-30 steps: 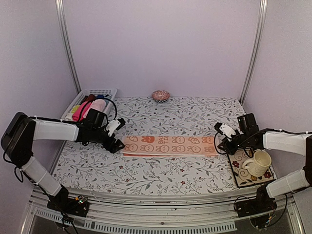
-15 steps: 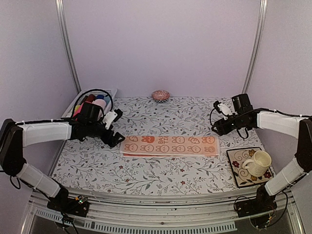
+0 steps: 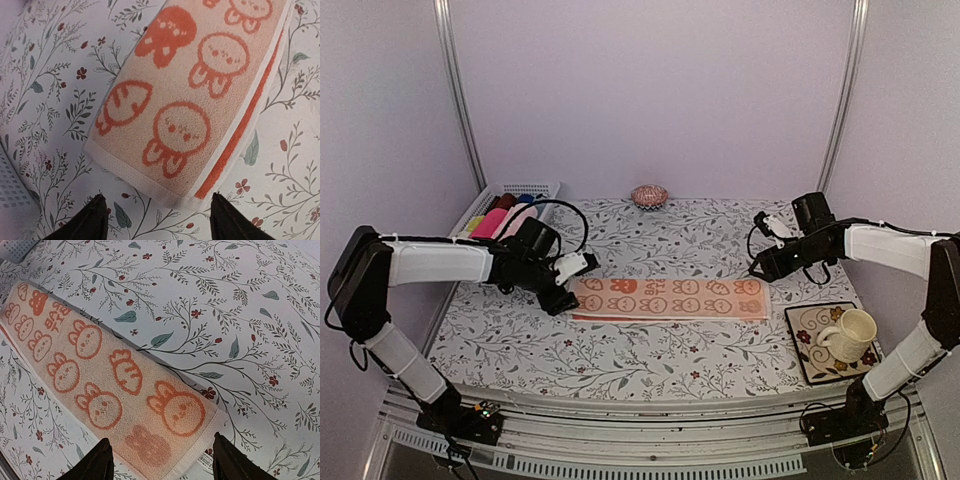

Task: Roll the towels
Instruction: Smooth out the towel at the center of the board.

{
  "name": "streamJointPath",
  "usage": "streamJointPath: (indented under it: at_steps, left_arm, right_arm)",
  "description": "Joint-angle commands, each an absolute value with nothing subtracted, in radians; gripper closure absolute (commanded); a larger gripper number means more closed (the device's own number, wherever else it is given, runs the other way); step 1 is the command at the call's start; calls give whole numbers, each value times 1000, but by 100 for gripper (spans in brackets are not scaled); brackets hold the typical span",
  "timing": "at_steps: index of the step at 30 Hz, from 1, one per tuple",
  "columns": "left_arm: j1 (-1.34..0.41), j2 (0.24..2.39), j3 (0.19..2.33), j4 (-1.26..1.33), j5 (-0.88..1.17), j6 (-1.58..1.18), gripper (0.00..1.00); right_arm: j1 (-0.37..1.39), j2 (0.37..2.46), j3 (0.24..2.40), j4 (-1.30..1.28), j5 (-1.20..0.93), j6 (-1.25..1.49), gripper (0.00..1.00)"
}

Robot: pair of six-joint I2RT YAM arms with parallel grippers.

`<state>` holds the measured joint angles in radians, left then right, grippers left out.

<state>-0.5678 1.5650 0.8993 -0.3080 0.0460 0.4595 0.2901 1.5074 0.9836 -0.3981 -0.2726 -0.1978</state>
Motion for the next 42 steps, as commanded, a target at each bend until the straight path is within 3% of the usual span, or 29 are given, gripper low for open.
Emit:
streamJointPath:
  at_steps: [1,11,20,28,42]
  left_arm:
    - [-602,1614,951,-376,25,550,31]
    - [-642,1695,957,-383,-13,578,32]
    - [-642,1742,985,-383,-61,568,48]
    - [-622,1650,932,-365,-7,593,49]
    - [-620,1739,966,-384,-18,588,60]
  right_arm:
    - [304,1539,1026,-412,-310,-179,31]
    - [315,1578,1039,-428,-316,-173,30]
    - [316,1592,1048,-430,-324,-178,30]
    - [316,1601,1054,-436,-331,-186,30]
    - [316,1598,1047,-441,-337,-186,29]
